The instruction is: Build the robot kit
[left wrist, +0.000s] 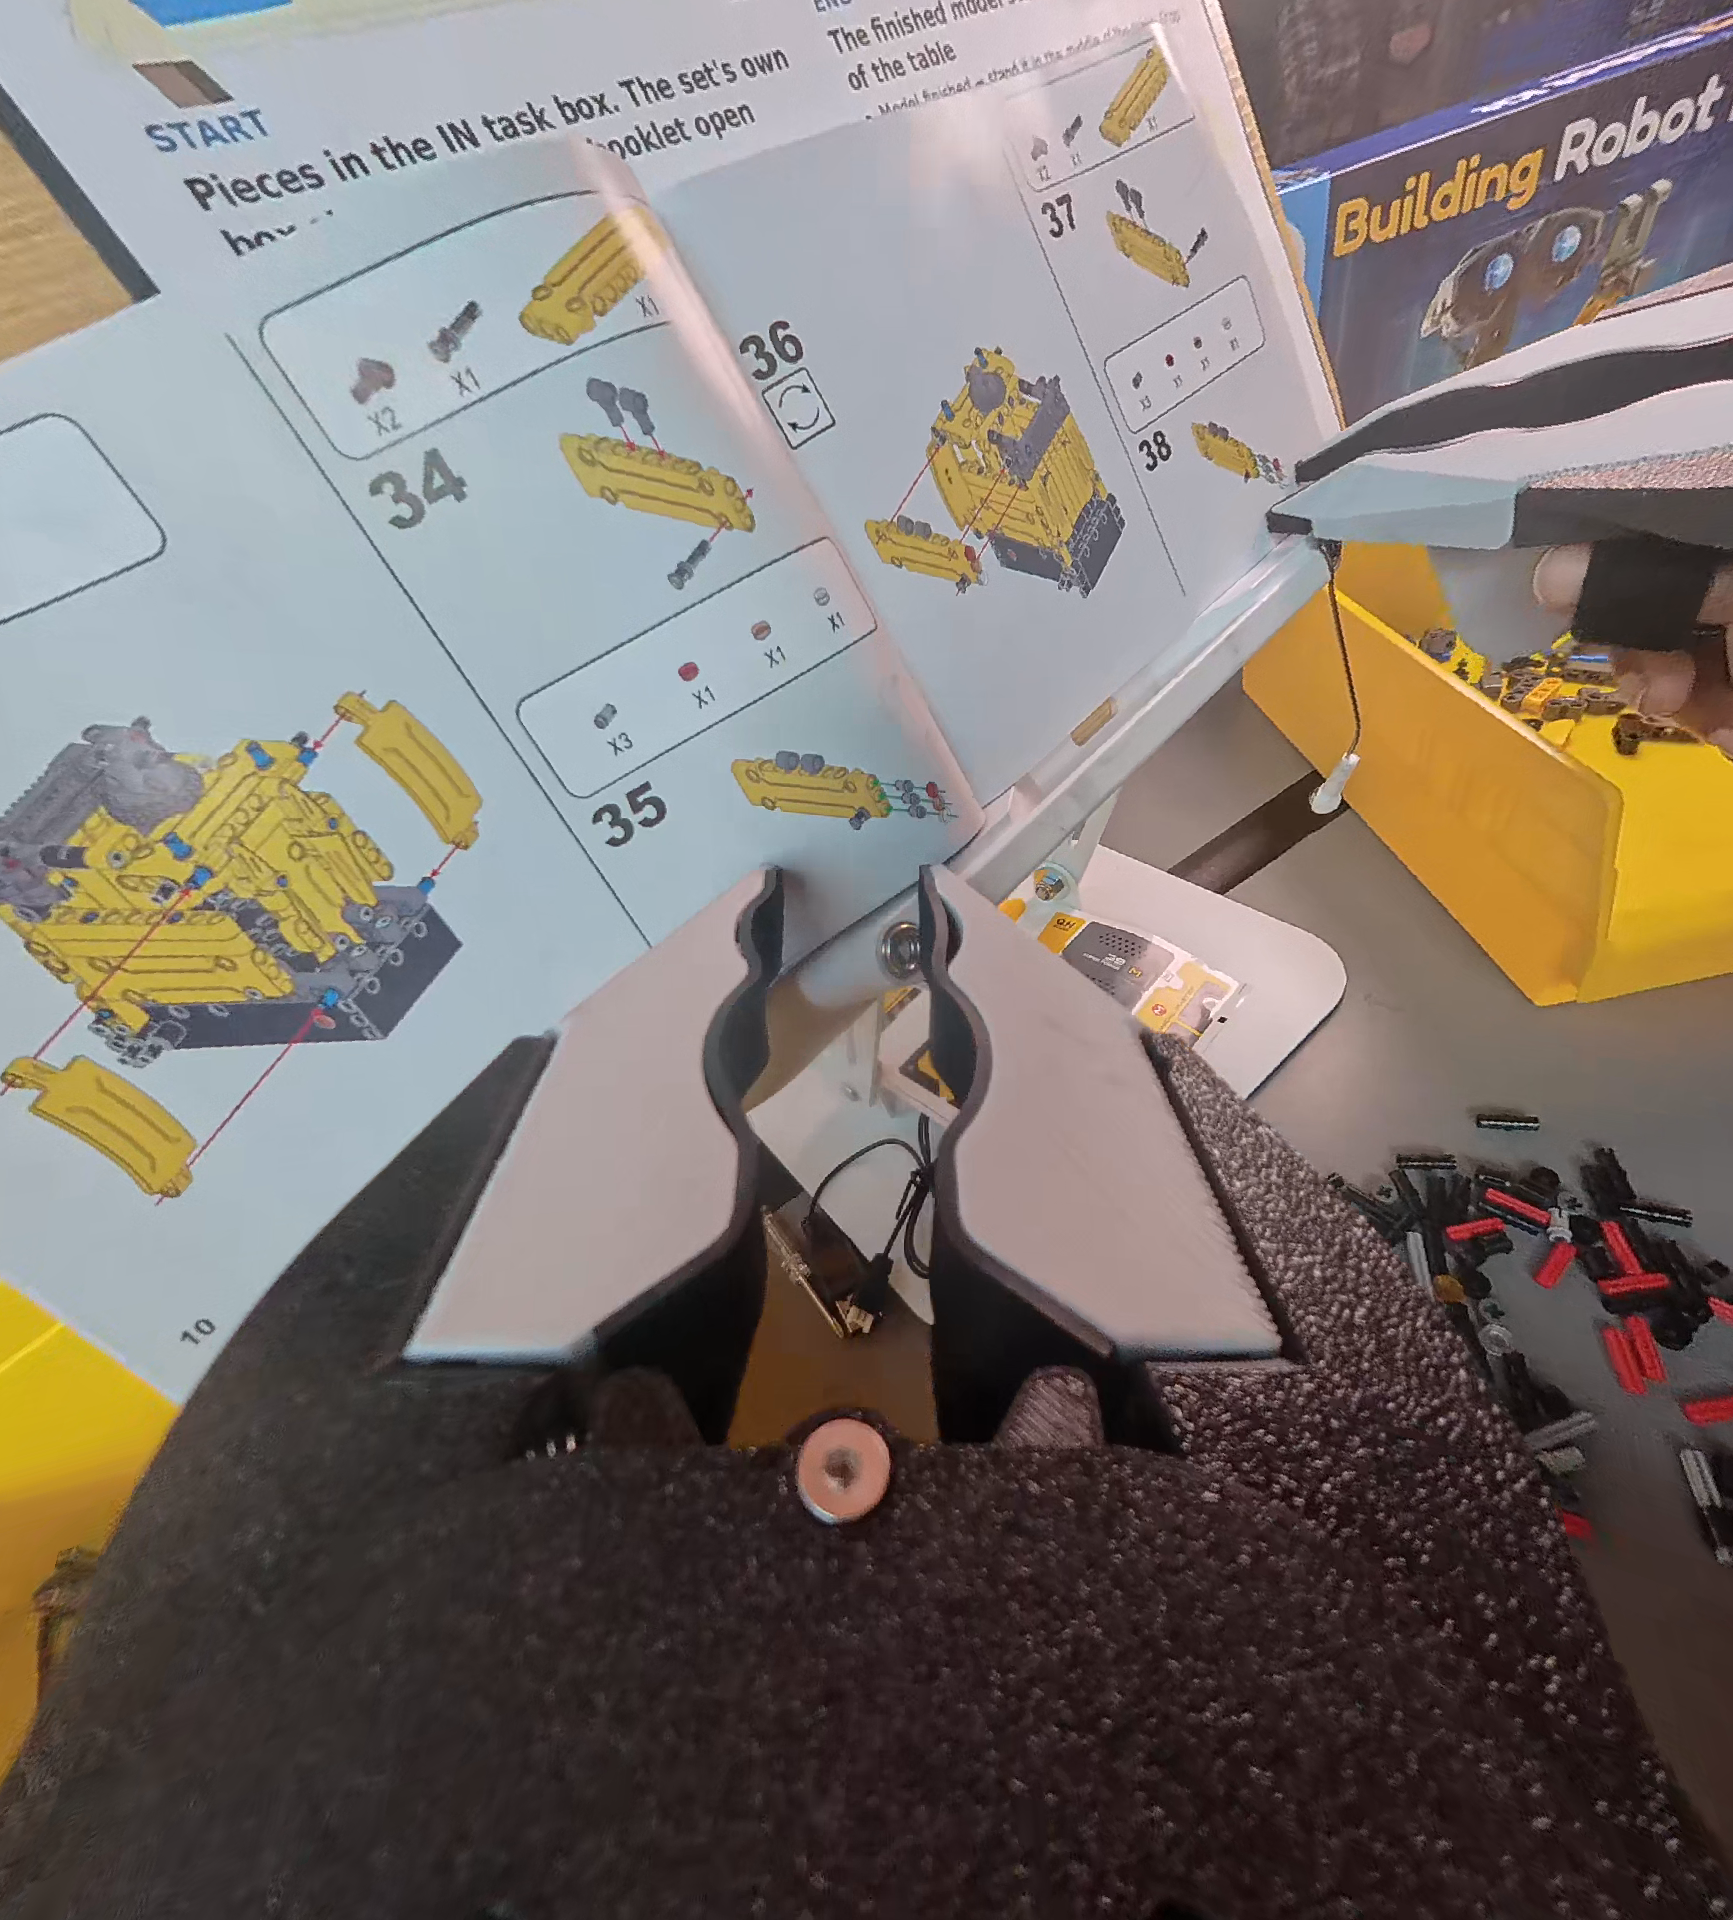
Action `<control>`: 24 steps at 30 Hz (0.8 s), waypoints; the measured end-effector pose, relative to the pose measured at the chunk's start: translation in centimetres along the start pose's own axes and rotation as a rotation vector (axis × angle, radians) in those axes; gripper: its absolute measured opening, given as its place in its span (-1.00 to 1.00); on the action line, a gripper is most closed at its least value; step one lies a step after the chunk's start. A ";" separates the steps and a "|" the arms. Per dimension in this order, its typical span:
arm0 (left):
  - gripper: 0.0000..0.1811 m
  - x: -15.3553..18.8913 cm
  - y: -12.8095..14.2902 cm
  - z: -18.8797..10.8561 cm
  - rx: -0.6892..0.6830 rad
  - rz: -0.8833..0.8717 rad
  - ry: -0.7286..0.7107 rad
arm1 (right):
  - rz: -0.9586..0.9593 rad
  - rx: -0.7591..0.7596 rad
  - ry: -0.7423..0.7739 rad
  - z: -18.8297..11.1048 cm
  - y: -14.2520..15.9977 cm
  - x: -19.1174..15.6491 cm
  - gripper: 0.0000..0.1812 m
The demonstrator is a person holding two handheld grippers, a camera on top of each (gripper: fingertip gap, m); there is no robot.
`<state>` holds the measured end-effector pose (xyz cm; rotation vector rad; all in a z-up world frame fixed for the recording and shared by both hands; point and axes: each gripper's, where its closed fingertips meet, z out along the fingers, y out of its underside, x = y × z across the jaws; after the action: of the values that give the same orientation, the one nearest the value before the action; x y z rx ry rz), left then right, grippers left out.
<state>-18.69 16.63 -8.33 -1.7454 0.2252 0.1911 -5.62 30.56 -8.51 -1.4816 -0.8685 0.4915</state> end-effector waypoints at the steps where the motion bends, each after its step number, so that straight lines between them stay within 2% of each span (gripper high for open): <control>1: -0.73 0.1 -0.1 -0.2 0.011 -0.008 0.006 | 0.004 0.009 -0.008 -0.1 -0.3 -0.1 -0.80; 8: -0.72 -0.1 0.2 -0.9 0.038 -0.027 0.010 | 0.104 0.133 -0.097 -1.6 -3.3 -0.7 -0.80; 16: -0.72 -1.0 0.8 -1.4 0.052 -0.053 -0.013 | 0.100 0.149 -0.196 -1.5 -3.4 -3.5 -0.80; 24: -0.72 -1.3 1.1 -1.4 0.053 -0.069 -0.022 | -0.033 0.153 -0.292 -1.5 -3.0 -7.1 -0.83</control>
<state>-20.20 15.13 -8.82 -1.6951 0.1528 0.1524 -9.53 23.99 -6.78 -1.2714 -1.0565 0.7459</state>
